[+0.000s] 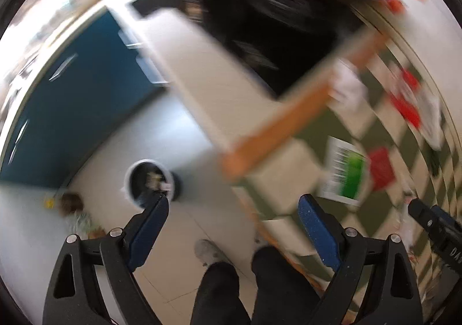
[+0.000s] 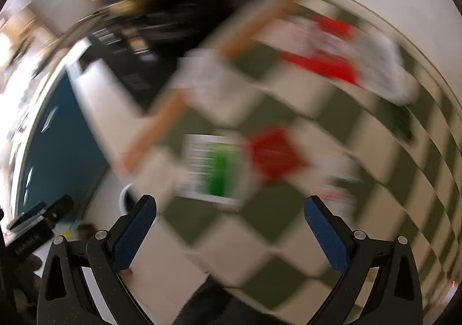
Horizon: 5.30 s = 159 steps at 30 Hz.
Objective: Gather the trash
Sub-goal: 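Withdraw both tools from the bin and turn back toward the table, then grasp the green sachet with the left tool while the right grasps the clear plastic bag, then carry the sachet and plastic bag to the white bin and release both, then withdraw both open tools from the bin and turn toward the table, then grasp the white tissue with the left tool while the right grasps the red packet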
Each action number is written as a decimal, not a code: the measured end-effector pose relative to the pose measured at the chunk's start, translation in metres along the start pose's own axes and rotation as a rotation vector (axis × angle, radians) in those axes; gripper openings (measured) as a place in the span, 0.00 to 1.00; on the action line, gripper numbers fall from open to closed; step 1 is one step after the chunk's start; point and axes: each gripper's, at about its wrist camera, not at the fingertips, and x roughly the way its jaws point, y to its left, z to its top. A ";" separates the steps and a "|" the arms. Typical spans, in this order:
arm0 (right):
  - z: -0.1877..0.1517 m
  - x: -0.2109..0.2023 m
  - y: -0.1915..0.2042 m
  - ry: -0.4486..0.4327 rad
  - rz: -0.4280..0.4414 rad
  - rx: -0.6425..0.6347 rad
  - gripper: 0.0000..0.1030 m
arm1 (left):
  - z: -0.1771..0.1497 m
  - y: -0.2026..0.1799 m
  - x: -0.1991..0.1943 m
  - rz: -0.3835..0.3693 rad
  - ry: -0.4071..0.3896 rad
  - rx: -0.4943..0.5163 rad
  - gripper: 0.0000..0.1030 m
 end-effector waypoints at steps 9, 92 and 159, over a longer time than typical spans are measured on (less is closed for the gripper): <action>-0.038 0.035 -0.095 0.097 0.022 0.129 0.84 | 0.017 -0.113 0.086 -0.048 0.198 0.155 0.88; -0.247 0.699 0.485 0.637 0.196 -0.523 0.59 | -0.167 0.523 0.516 -0.078 0.357 -0.707 0.66; 0.038 0.087 0.020 0.105 -0.054 -0.113 0.83 | -0.001 0.023 0.015 0.226 -0.095 -0.156 1.00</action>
